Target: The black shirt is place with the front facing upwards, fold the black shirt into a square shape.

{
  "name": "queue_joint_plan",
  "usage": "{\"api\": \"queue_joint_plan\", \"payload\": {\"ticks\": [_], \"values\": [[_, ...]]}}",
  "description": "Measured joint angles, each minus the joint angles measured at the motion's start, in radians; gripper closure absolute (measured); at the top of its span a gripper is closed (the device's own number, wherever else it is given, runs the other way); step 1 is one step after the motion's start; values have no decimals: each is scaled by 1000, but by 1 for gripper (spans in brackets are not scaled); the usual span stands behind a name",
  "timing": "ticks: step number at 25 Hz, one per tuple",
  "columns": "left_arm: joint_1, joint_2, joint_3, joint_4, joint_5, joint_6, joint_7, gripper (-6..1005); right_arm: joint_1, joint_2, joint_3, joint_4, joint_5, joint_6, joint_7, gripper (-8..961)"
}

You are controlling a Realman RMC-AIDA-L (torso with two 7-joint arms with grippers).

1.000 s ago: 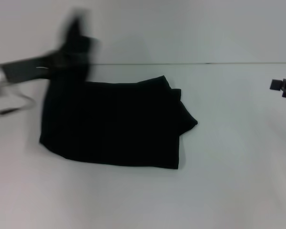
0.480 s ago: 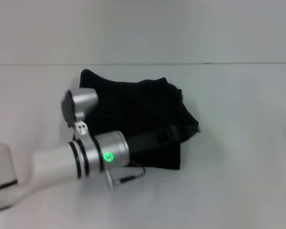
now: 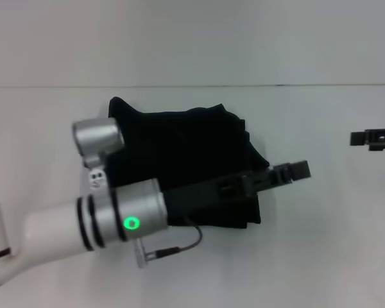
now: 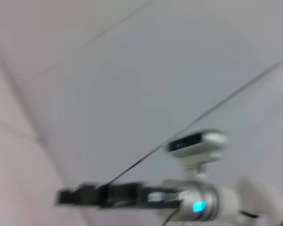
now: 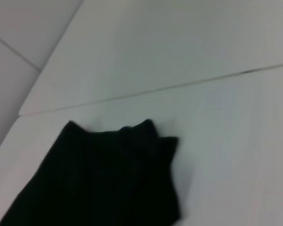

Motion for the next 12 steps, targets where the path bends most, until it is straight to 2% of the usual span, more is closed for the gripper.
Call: {"api": "queue_joint_plan", "payload": {"ticks": [2, 7, 9, 12], "values": [[38, 2, -6, 80, -6, 76, -5, 450, 33, 6, -8, 29, -5, 2, 11, 191], [116, 9, -9, 274, -10, 162, 8, 282, 125, 27, -14, 126, -4, 48, 24, 191], [140, 16, -6, 326, -9, 161, 42, 230, 157, 46, -21, 156, -4, 88, 26, 191], [161, 41, -6, 351, -7, 138, 119, 176, 197, 75, -26, 192, -3, 154, 27, 191]]}}
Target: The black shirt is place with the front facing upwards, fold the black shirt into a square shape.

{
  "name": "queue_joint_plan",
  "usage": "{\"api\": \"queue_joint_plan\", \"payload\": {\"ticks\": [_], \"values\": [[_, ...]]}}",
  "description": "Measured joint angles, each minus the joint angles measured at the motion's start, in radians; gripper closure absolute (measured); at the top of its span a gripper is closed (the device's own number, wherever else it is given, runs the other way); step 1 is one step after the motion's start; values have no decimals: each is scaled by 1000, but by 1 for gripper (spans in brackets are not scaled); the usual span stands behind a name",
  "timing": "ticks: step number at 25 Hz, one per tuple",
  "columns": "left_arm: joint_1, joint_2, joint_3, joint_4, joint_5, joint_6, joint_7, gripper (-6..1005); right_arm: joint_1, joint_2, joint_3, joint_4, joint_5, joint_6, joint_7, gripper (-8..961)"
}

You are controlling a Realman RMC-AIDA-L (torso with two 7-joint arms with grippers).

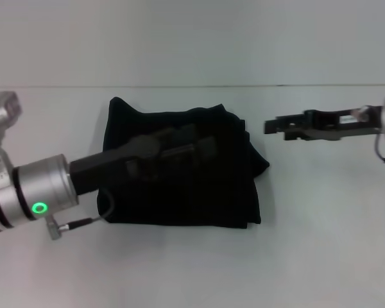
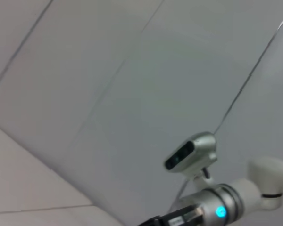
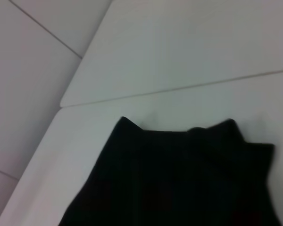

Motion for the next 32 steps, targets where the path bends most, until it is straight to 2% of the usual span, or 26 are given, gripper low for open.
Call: {"api": "queue_joint_plan", "payload": {"ticks": [2, 7, 10, 16, 23, 32], "values": [[5, 16, -2, 0, 2, -30, 27, 140, 22, 16, -4, 22, 0, 45, 8, 191], [11, 52, 1, 2, 6, -100, 41, 140, 62, 42, -43, 76, -1, 150, 36, 192], [22, 64, -1, 8, 6, -111, 71, 140, 64, 61, -67, 89, 2, 204, 46, 192], [33, 69, -4, 29, -1, -176, 83, 140, 61, 91, -71, 106, 6, 267, 47, 189], [25, 67, -3, 29, -3, -210, 85, 140, 60, 141, -66, 130, 78, 377, -3, 189], [27, 61, -2, 26, -4, -265, 85, 140, 54, 149, -65, 168, 313, 418, -163, 190]]}}
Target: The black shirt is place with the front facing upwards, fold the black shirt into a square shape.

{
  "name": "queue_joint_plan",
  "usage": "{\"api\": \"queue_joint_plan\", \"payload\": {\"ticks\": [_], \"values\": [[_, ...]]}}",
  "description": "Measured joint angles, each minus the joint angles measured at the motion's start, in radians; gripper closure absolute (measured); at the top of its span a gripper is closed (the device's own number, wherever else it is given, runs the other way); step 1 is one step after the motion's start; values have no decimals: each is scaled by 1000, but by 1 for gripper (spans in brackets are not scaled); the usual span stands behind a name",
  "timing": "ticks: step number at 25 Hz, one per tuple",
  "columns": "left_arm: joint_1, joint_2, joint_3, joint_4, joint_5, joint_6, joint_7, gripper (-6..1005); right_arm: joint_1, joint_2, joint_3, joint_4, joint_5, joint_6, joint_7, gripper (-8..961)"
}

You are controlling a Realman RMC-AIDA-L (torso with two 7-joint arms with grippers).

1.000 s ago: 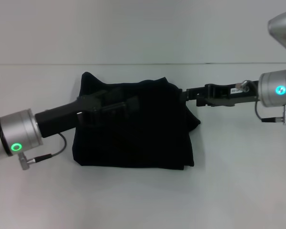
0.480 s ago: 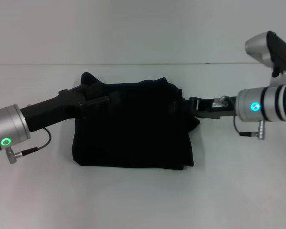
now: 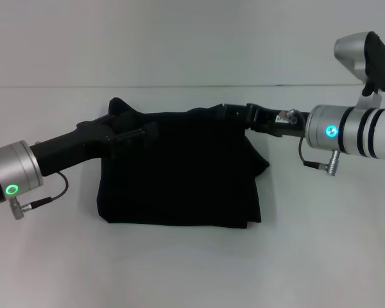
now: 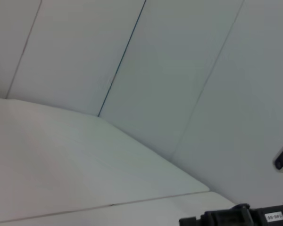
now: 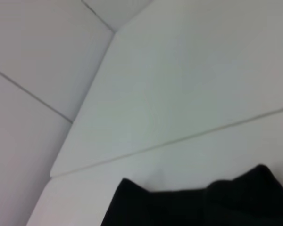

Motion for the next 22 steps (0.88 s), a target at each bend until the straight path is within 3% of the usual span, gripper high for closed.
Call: {"api": "queue_joint_plan", "payload": {"ticks": [6, 11, 15, 20, 22], "values": [[2, -3, 0, -4, 0, -19, 4, 140, -7, 0, 2, -3, 95, 18, -90, 190], [3, -3, 0, -7, 0, -20, 4, 140, -8, -15, -2, -30, 110, 31, -116, 190], [5, -4, 0, -9, 0, -20, -1, 140, -13, -50, -30, -26, 105, 22, -72, 191], [10, -4, 0, -10, 0, -20, -4, 140, -32, -106, -203, -26, 104, -53, 119, 191], [10, -4, 0, -10, 0, -21, -4, 140, -36, -115, -255, -30, 104, -86, 171, 191]]}}
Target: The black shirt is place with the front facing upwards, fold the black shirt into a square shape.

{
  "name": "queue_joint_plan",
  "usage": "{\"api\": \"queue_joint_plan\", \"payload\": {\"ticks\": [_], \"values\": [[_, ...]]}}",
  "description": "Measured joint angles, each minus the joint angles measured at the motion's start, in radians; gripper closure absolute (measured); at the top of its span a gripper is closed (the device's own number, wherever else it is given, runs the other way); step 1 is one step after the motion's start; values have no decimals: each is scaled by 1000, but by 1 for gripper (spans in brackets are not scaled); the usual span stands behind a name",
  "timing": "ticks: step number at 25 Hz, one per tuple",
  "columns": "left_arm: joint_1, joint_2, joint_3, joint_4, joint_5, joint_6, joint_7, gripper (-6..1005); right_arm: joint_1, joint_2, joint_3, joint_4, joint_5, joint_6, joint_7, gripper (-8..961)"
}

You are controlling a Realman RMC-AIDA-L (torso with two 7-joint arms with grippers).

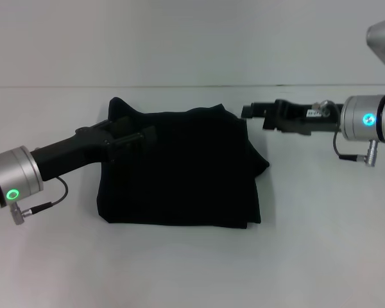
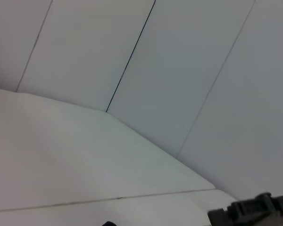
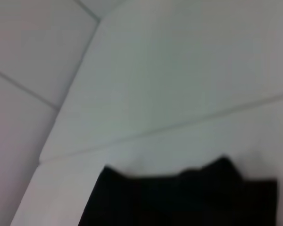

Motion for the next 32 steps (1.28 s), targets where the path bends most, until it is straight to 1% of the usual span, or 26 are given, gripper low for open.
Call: {"api": "queue_joint_plan", "payload": {"ticks": [2, 4, 5, 6, 7, 11, 13, 15, 18, 21, 26, 28, 32], "values": [[0, 0, 0, 0, 0, 0, 0, 140, -1, -3, -31, -2, 0, -22, 29, 191], [0, -1, -1, 0, -8, -3, 4, 140, 0, 3, -44, 1, -1, -17, 34, 191], [0, -2, -1, 0, -11, -4, 5, 140, 2, 10, -48, 3, -2, -4, 32, 191], [0, -2, -2, 0, -20, -13, 6, 140, 5, 23, -52, 3, -2, 23, 28, 191], [0, -3, -1, 0, -24, -18, 7, 140, 8, 41, -58, 1, -2, 53, 22, 191], [0, -5, -1, 1, -51, -61, 7, 140, 32, 104, -68, -6, 1, 178, -12, 192], [0, -6, -1, 1, -59, -84, 7, 140, 53, 124, -67, 5, 11, 233, -42, 192], [0, -6, -1, 1, -67, -100, 7, 140, 73, 129, -64, 20, 50, 260, -86, 192], [1, -5, -1, 0, -77, -108, 8, 140, 82, 129, -63, 26, 158, 259, -169, 192], [6, -3, -1, 0, -78, -110, 8, 139, 79, 120, -63, 11, 252, 246, -236, 191], [15, -6, -1, 0, -80, -120, 6, 139, 67, 109, -62, -37, 278, 243, -250, 189], [17, -6, -2, 0, -81, -122, 2, 139, 61, 94, -64, -39, 275, 242, -239, 189], [19, -4, -19, 0, -82, -119, -3, 139, 26, 49, -73, -32, 262, 191, -192, 190]]}}
